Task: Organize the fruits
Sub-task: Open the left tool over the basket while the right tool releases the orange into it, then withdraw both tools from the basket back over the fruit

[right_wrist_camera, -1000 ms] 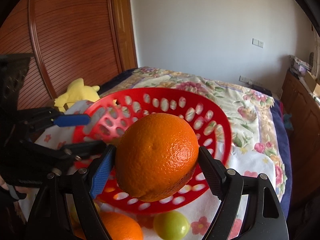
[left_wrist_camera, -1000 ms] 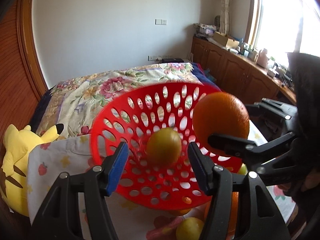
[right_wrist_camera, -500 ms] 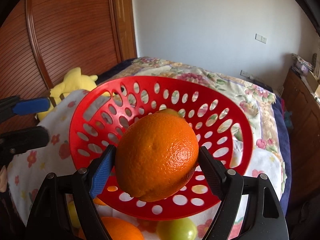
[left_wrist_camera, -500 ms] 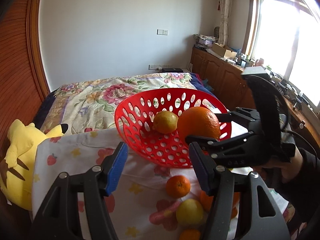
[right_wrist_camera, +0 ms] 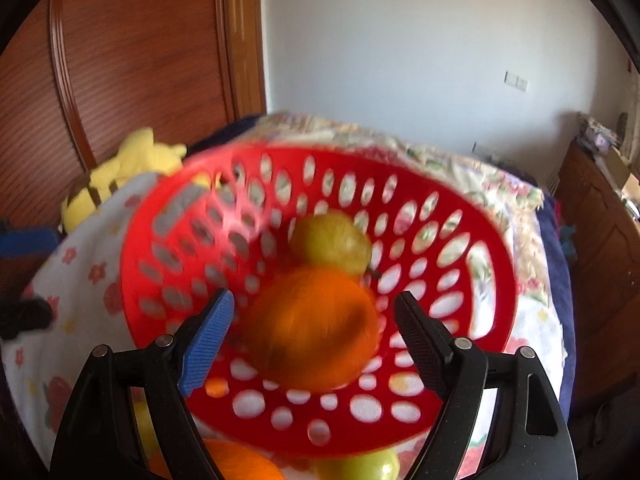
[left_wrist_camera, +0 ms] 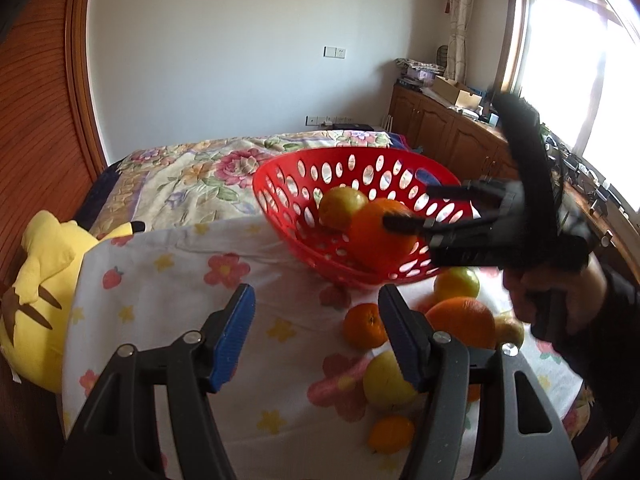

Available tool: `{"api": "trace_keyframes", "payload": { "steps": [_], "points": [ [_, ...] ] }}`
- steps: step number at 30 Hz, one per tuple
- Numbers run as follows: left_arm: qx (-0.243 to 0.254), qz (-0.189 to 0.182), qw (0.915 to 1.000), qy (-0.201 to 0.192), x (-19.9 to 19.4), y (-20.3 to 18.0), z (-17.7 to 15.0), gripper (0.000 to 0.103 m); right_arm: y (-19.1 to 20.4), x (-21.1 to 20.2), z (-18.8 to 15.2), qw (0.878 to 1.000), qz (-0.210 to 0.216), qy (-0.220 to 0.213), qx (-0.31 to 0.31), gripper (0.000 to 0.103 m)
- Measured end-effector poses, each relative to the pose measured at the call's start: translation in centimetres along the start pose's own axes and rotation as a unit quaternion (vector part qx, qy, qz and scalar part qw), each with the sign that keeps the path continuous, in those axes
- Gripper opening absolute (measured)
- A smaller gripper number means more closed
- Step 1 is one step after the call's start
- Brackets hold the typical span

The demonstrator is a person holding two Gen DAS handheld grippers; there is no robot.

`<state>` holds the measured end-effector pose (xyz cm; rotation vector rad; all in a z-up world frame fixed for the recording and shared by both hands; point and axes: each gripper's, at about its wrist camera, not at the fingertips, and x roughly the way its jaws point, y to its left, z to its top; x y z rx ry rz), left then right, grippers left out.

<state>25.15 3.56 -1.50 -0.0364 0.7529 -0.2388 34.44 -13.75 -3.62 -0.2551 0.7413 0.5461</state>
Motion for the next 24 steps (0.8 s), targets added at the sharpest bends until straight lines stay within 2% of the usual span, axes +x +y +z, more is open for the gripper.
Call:
{"api": "trace_keyframes", "payload": {
  "steps": [4, 7, 14, 24],
  "points": [
    [-0.002, 0.0, 1.0, 0.003, -0.3, -0.3, -1.1, 0.065, -0.3, -2.0, 0.7, 1.0, -0.002, -0.017, 0.005, 0.086],
    [-0.003, -0.002, 1.0, 0.001, -0.6, -0.7, -2.3, 0.068, -0.5, -4.5, -0.1, 0.999, 0.003, -0.035, 0.014, 0.086],
    [0.003, -0.01, 0.9999, 0.012, -0.4, -2.4, -4.9, 0.07, -0.5, -9.5, -5.1, 0.998, 0.007, -0.053, 0.041, 0.086],
    [0.0, -0.016, 0.9997, 0.016, -0.8, -3.3, -7.6, 0.07, -0.4, -11.6, -11.5, 0.996, 0.005, -0.037, 0.079, 0.084]
  ]
}}
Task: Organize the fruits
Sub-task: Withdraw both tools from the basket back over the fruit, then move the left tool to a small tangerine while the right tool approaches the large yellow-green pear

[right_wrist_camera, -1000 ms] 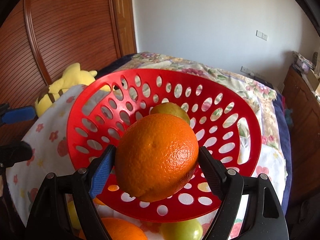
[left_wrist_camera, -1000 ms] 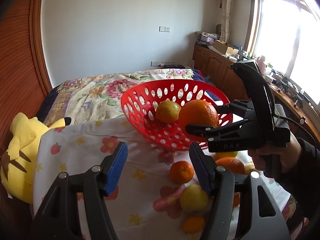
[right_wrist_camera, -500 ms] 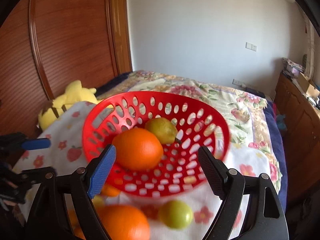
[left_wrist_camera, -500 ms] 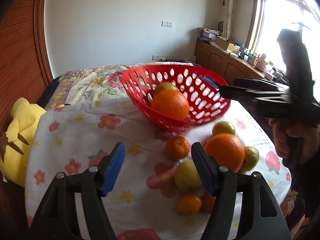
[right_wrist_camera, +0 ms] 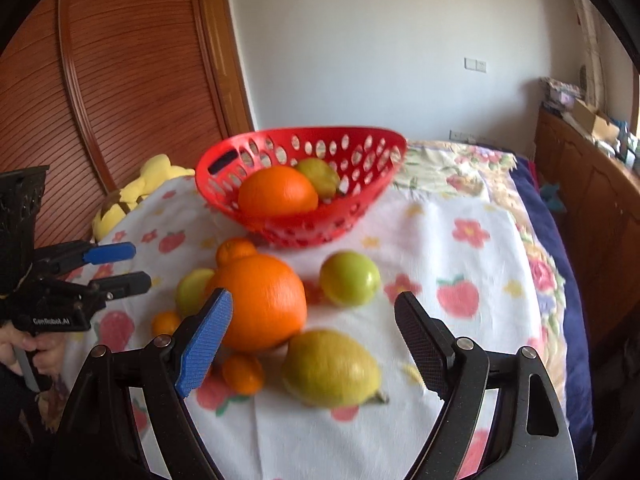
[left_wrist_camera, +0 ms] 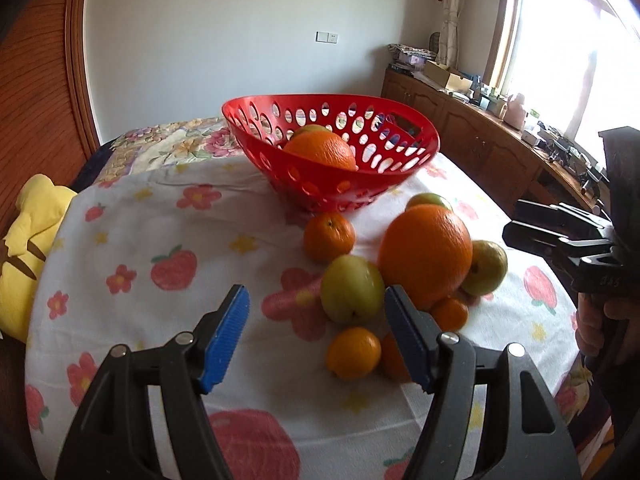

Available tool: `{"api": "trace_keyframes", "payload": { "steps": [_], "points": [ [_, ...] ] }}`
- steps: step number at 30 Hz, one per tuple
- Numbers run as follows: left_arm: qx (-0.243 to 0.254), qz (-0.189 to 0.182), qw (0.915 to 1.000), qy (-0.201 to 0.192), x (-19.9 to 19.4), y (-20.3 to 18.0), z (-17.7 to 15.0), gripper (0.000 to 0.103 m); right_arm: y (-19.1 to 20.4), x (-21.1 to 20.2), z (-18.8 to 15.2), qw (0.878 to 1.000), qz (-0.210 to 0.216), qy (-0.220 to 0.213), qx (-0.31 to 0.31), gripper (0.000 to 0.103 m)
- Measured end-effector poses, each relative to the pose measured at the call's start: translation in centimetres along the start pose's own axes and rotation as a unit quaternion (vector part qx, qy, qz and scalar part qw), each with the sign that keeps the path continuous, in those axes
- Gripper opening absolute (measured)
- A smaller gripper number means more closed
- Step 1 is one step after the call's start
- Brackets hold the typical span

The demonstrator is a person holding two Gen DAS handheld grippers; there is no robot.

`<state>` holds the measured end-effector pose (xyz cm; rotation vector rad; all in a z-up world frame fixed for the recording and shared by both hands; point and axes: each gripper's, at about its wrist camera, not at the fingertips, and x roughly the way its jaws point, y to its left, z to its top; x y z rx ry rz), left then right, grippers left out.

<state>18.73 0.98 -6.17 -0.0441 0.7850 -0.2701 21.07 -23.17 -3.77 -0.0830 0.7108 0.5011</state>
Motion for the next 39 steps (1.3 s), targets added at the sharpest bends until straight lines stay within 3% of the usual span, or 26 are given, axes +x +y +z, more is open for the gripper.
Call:
{"api": "trace_keyframes", "payload": {
  "steps": [13, 30, 31, 39],
  "points": [
    [0.024, 0.009, 0.9997, 0.003, 0.0, -1.0, -2.4, 0.07, 0.3, 0.9, -2.7, 1.0, -0.015, 0.014, 0.013, 0.08],
    [0.034, 0.014, 0.9993, 0.002, 0.2, -1.6, -2.6, 0.075, -0.5, 3.3, -4.2, 0.998, -0.034, 0.054, 0.013, 0.077],
    [0.035, 0.014, 0.9993, 0.0, 0.2, -1.6, -2.5, 0.075, -0.5, 3.3, -4.3, 0.998, -0.038, 0.054, 0.013, 0.073],
    [0.044, 0.017, 0.9989, 0.004, 0.4, -1.7, -2.4, 0.075, -0.7, 2.4, -5.0, 0.998, -0.037, 0.049, 0.015, 0.073]
  ]
}}
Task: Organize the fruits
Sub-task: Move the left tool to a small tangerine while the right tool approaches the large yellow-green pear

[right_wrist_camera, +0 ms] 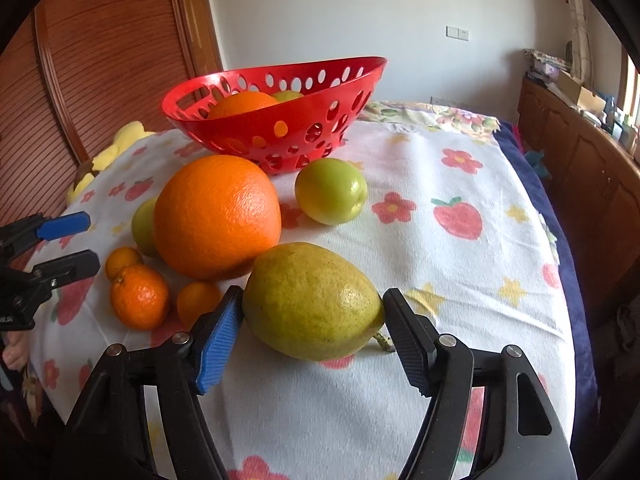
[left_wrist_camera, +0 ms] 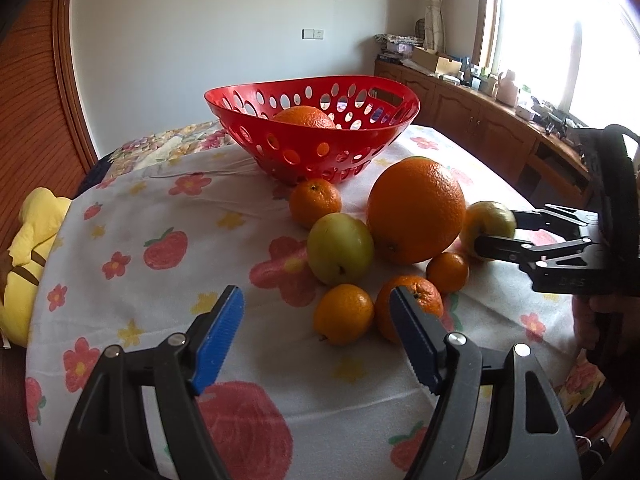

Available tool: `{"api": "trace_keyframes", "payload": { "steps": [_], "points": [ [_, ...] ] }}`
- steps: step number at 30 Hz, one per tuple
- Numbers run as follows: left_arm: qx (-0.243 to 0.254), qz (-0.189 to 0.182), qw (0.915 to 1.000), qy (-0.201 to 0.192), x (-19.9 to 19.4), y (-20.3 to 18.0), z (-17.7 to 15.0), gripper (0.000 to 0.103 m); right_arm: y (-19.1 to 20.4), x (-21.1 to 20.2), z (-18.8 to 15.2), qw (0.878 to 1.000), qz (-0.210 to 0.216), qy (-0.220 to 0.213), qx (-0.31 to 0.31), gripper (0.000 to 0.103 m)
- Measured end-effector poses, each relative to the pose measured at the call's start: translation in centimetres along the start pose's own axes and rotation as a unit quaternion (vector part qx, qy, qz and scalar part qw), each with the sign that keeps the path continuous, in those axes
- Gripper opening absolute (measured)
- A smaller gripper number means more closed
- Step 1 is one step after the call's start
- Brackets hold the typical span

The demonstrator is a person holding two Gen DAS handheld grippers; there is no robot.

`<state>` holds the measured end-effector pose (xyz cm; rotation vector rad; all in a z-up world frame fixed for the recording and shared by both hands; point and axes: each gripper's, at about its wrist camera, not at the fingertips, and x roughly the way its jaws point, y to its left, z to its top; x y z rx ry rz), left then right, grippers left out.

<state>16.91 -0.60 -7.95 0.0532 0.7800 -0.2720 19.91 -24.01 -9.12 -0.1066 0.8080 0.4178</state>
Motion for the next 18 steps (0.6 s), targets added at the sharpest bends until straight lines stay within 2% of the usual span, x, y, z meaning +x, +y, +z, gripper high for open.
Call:
{"api": "trace_keyframes", "payload": {
  "steps": [18],
  "points": [
    [-0.01, 0.011, 0.9995, 0.028, 0.8, 0.4, 0.0, 0.073, 0.1, -1.4, -1.7, 1.0, 0.003, -0.02, 0.007, 0.073]
  ]
}}
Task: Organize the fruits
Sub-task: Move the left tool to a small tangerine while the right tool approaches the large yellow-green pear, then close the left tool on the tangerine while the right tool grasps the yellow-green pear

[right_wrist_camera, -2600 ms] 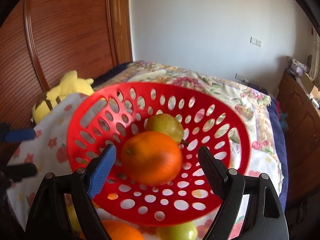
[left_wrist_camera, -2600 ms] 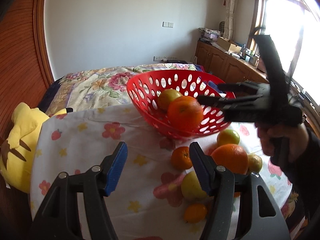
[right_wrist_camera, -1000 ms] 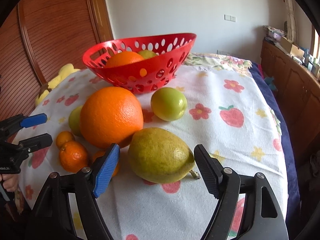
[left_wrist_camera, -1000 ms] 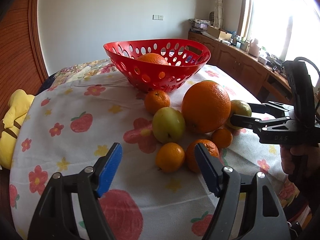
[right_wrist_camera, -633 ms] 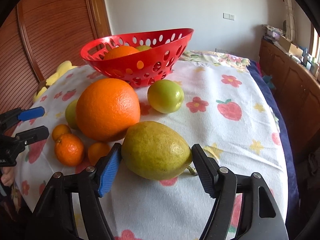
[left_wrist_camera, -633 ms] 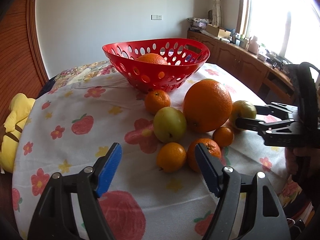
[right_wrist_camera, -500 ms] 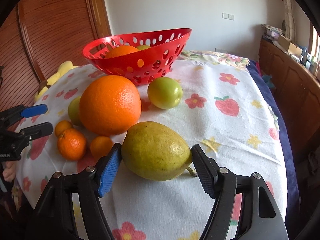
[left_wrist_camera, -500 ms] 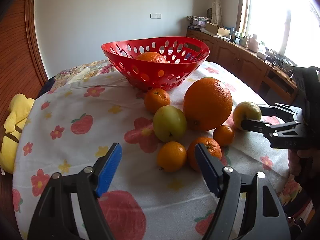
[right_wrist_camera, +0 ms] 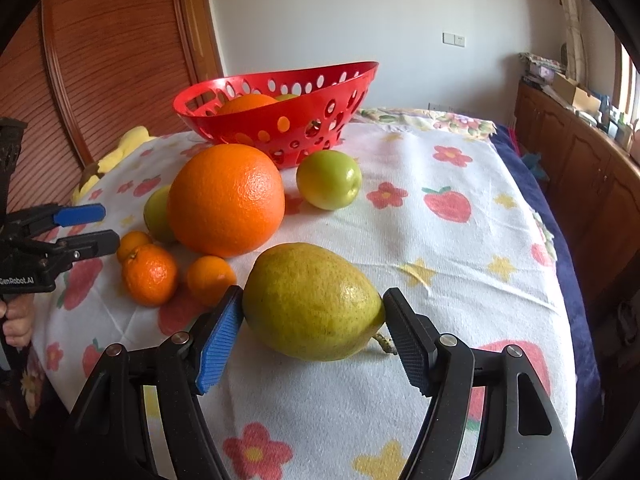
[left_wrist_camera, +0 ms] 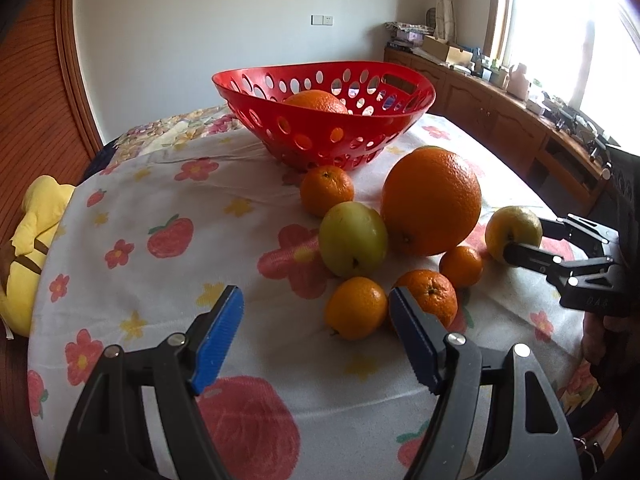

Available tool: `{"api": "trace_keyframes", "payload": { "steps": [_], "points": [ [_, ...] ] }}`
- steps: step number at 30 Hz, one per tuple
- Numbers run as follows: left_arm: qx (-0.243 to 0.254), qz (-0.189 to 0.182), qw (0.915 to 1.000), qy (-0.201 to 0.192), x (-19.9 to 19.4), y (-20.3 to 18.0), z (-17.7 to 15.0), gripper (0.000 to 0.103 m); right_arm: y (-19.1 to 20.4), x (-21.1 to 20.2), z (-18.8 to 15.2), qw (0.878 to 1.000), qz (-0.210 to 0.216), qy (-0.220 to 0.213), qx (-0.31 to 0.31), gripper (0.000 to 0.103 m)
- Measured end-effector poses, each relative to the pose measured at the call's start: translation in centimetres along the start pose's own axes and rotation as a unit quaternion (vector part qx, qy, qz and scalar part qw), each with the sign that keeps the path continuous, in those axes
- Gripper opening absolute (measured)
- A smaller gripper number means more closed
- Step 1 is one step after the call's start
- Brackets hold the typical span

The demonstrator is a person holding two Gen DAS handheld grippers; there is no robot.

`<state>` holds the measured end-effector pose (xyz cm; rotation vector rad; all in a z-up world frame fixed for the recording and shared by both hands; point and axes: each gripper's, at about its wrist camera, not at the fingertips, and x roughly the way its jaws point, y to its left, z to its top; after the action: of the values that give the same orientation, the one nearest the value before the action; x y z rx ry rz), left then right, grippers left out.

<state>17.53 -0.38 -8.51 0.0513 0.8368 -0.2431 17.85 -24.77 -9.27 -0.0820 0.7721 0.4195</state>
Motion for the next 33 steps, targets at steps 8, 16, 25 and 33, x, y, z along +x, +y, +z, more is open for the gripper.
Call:
{"api": "trace_keyframes", "payload": {
  "steps": [8, 16, 25, 33],
  "points": [
    [0.008, -0.017, 0.9997, 0.018, 0.7, -0.6, -0.3, 0.049, -0.4, -0.2, -0.2, 1.0, 0.011, -0.007, 0.012, 0.073],
    [0.006, -0.032, 0.9989, 0.032, 1.1, -1.1, 0.0, 0.043, -0.6, -0.3, -0.3, 1.0, 0.016, -0.008, 0.017, 0.073],
    [0.007, -0.042, 0.9985, 0.036, 0.9, -1.5, -0.2, 0.029, -0.6, -0.3, -0.3, 1.0, 0.015, -0.009, 0.016, 0.073],
    [0.007, -0.016, 0.9991, 0.038, -0.3, -0.6, -0.4, 0.028, -0.6, -0.3, -0.3, 1.0, 0.015, -0.009, 0.015, 0.073]
  ]
}}
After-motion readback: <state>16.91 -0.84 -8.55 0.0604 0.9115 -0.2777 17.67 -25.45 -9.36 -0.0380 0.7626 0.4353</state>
